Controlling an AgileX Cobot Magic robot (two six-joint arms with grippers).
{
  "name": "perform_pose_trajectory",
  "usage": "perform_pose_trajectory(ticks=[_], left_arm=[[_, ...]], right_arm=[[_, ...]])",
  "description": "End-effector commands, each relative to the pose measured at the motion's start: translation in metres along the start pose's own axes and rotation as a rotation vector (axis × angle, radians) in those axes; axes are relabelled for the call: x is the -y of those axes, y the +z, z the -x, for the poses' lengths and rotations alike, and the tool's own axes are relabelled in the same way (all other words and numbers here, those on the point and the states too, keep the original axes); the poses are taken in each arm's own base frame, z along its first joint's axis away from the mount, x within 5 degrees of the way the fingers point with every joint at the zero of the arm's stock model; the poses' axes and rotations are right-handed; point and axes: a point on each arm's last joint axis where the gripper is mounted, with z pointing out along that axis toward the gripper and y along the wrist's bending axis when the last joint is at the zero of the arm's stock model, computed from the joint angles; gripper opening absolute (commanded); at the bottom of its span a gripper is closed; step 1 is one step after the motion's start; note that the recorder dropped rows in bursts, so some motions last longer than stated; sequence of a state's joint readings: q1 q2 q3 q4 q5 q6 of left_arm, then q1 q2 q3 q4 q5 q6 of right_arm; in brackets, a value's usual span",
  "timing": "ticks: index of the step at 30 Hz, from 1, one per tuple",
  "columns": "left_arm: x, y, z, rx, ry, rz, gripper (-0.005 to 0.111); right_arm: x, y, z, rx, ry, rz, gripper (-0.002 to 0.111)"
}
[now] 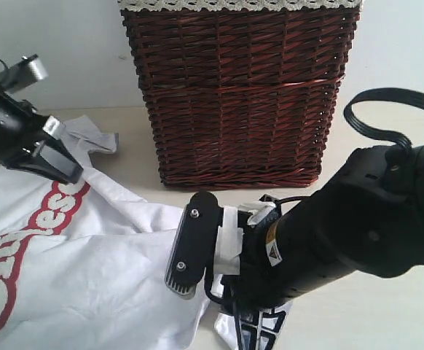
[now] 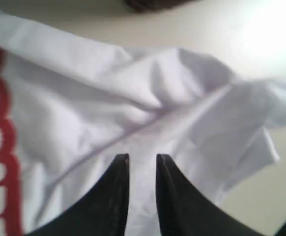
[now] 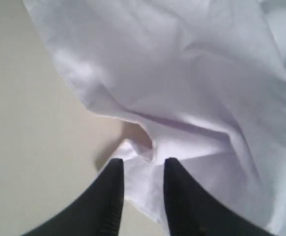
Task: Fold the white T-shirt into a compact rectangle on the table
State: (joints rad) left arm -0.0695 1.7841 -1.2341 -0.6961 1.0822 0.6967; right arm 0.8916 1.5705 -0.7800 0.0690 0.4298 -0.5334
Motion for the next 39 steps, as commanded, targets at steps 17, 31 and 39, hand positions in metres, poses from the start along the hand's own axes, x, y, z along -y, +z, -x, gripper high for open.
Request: perform_pose_trajectory(ticks=[17, 31, 39], left_arm=[[0.153, 0.139, -0.057, -0.101, 0.578, 0.074, 0.000], [0.154, 0.176, -0.078, -0.248, 0.703, 0.086, 0.043], [0.147, 0.196, -0.071, -0.140, 0.638, 0.143, 0.023]], right_arm=[[0.101, -0.045, -0.058, -0.024, 0.697, -0.625, 0.028], [0.096, -0.039, -0.059, 0.010, 0.685, -0.576, 0.028], [0.096, -0.039, -0.059, 0.011, 0.690, -0.574, 0.028]])
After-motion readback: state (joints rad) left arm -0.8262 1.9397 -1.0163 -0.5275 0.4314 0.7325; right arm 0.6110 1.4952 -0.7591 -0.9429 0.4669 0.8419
